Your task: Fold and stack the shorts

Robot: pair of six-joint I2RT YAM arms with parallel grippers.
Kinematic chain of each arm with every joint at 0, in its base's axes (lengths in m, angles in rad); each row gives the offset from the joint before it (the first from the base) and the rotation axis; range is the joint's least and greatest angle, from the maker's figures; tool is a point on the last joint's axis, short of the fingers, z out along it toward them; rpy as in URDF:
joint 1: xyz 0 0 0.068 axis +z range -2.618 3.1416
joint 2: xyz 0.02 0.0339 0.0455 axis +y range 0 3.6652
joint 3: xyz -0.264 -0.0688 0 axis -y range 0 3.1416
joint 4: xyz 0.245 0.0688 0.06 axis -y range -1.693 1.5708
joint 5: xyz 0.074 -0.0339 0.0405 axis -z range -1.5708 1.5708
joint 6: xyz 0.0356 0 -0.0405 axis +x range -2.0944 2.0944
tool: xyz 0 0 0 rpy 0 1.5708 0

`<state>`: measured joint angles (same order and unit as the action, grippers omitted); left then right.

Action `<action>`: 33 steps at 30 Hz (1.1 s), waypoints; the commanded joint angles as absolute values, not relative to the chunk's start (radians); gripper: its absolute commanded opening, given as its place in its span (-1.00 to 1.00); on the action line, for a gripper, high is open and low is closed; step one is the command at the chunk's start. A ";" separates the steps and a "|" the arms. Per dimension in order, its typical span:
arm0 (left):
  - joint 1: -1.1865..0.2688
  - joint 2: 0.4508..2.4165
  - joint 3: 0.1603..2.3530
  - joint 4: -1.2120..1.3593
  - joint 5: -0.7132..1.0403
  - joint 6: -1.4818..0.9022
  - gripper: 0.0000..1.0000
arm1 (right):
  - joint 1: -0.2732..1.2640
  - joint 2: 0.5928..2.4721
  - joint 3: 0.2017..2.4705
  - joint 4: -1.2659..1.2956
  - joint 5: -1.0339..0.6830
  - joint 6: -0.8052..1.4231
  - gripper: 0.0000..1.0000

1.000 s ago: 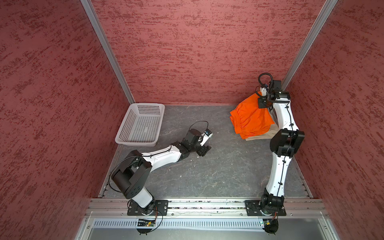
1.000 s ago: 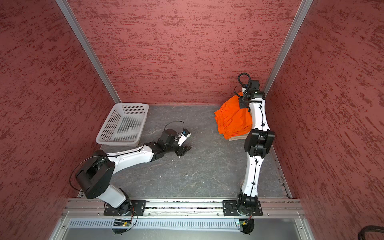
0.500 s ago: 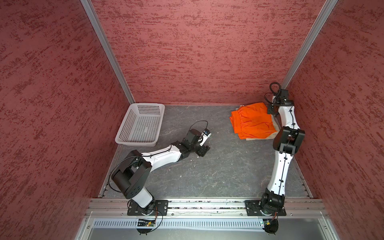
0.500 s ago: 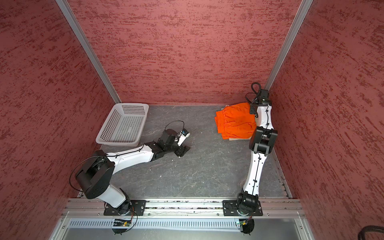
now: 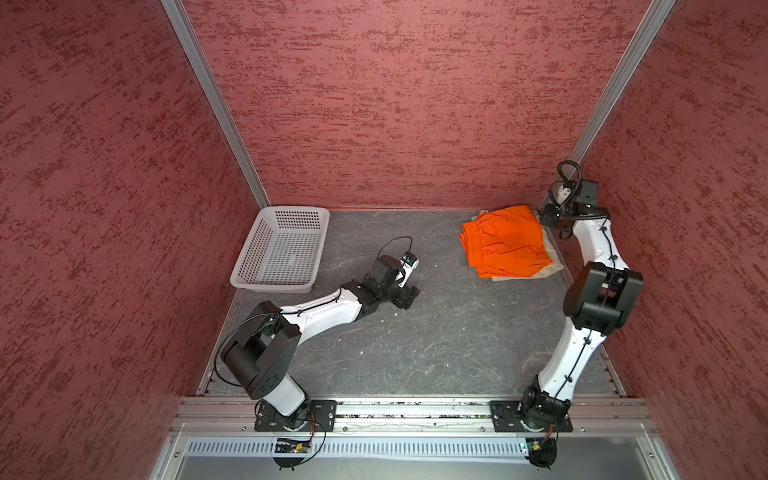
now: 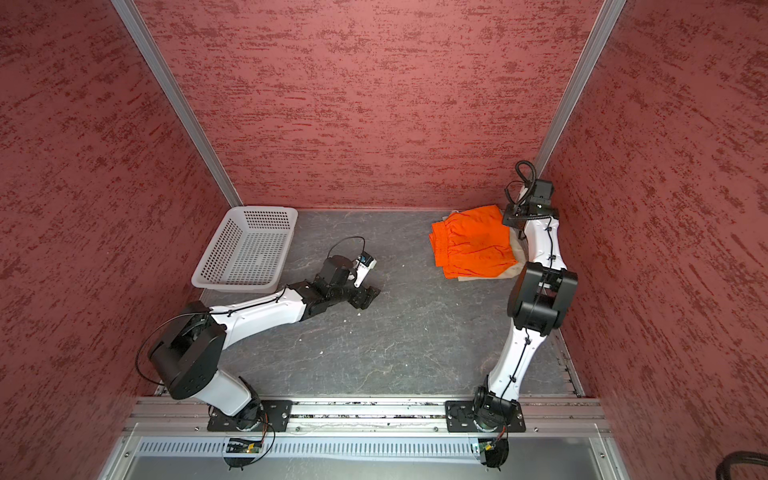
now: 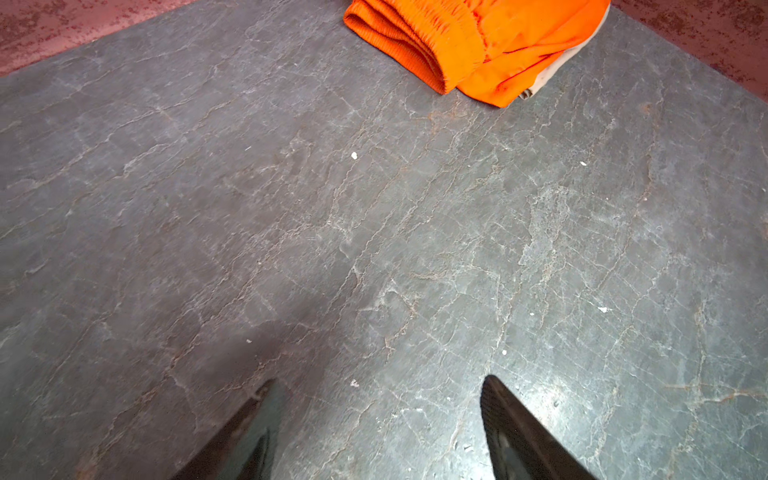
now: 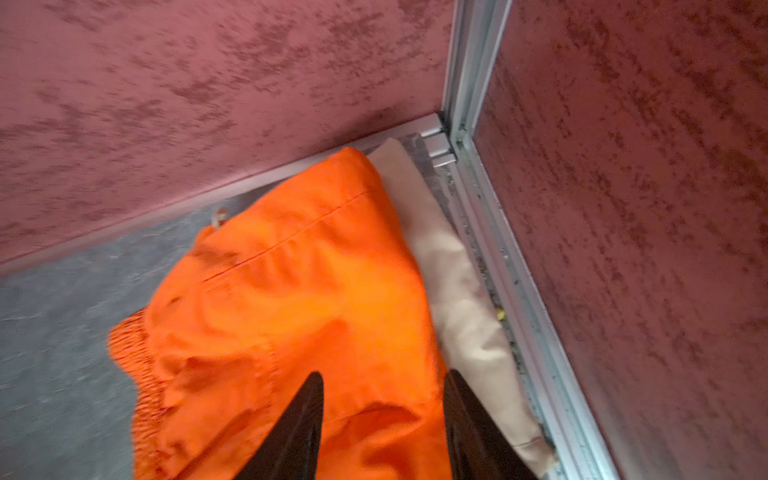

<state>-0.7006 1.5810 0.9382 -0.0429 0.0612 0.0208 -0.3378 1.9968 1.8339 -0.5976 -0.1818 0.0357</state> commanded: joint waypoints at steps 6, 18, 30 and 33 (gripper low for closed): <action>-0.628 1.459 0.863 0.040 -0.021 -0.123 0.60 | -0.334 1.958 1.475 -0.326 -0.258 0.131 -0.04; -0.517 1.050 0.658 -0.004 -0.316 -0.140 0.99 | -0.333 1.832 1.297 -0.231 -0.222 0.183 0.97; -0.282 0.594 0.199 0.191 -0.591 -0.022 0.99 | -0.232 1.473 0.607 0.510 -0.180 0.235 0.98; -0.169 0.619 0.106 0.319 -0.456 -0.056 0.99 | -0.206 1.498 0.589 0.533 -0.157 0.185 0.98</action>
<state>-0.2348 0.6044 0.1581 0.1658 -0.5365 -0.0483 -0.2222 1.4868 0.6022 0.3519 -0.2008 0.2031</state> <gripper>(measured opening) 0.996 0.989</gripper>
